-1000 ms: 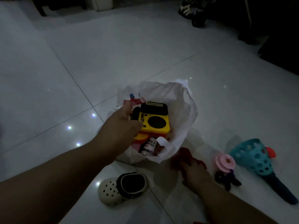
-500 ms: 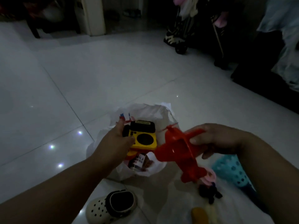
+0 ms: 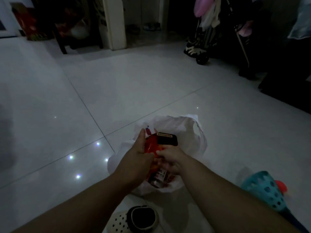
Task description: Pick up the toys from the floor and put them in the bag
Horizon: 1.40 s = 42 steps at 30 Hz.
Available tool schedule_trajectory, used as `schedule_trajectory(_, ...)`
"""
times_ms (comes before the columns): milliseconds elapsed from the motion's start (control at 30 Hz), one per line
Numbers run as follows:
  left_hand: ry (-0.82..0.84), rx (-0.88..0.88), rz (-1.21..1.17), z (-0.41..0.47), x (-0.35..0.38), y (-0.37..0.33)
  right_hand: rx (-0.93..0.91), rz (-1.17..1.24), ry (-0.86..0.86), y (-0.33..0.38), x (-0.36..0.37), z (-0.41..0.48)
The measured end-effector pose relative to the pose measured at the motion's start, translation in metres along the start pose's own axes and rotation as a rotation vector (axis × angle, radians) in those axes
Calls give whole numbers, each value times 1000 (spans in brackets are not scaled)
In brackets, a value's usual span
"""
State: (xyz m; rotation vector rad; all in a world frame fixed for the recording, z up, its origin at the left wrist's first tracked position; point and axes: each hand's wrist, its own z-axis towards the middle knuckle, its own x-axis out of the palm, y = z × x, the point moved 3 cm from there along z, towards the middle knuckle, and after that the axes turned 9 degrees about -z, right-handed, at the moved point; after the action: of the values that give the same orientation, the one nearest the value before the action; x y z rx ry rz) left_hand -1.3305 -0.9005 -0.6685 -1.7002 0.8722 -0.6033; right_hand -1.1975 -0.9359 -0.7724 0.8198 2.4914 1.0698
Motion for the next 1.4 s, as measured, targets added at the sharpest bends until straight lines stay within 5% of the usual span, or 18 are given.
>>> schedule_trajectory(233, 4, 1, 98, 7, -2, 3, -255, -444, -119, -7, -46, -25)
schedule_trajectory(500, -98, -27, 267, 12, -9, 11, -271, -796, 67, -52, -109, -81)
schedule_trajectory(700, -84, -56, 339, 2, 1, 20, -209, -1610, 415, -176, -119, -88)
schedule_trajectory(767, -90, -40, 368, 1, 4, 20, -342, -1865, 518, -231, -116, -92)
schedule_trajectory(867, -122, -45, 360, 1, 4, 20, -540, -2145, 430, -294, -115, -88)
schedule_trajectory(1067, -143, -54, 309, 8, 8, 21, -803, -2037, 175, -278, -104, -67)
schedule_trajectory(1267, -164, -77, 196, 13, 4, 20, -1047, -1206, -459, -119, -95, -79)
schedule_trajectory(1333, -152, -74, 175, 13, 5, 20, -1015, -962, -566, -65, -86, -84)
schedule_trajectory(1400, -138, -72, 165, 12, 6, 20, -796, -814, -481, -22, -76, -77)
